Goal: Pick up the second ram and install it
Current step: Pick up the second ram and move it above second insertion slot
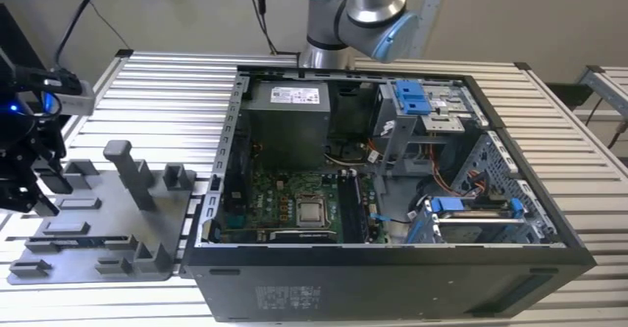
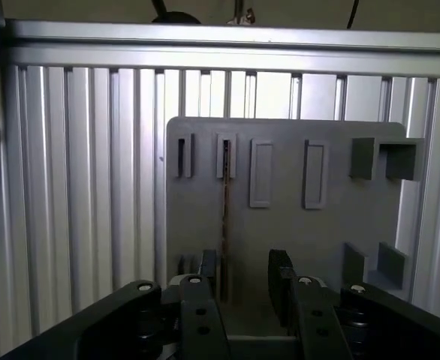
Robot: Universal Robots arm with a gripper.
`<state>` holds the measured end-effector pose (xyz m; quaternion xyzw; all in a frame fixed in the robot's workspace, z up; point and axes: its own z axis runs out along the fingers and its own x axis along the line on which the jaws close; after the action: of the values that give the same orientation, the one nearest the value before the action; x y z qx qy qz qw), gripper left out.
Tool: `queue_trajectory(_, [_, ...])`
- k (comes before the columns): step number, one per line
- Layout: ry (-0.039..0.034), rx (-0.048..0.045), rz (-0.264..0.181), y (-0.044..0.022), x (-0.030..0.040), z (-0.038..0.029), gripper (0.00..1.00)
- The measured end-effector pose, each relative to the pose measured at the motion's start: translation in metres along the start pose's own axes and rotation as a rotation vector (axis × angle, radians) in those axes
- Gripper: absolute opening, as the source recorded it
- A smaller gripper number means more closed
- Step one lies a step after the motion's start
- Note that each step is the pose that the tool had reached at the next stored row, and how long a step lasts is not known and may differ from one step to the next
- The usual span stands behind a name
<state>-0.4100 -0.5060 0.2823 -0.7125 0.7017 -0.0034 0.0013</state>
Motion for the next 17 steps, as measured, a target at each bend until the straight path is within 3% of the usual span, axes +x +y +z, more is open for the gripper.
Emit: queue_trajectory(17, [0.0000, -0.0004, -0.008, 0.0001, 0.0001, 0.0249, 0.42])
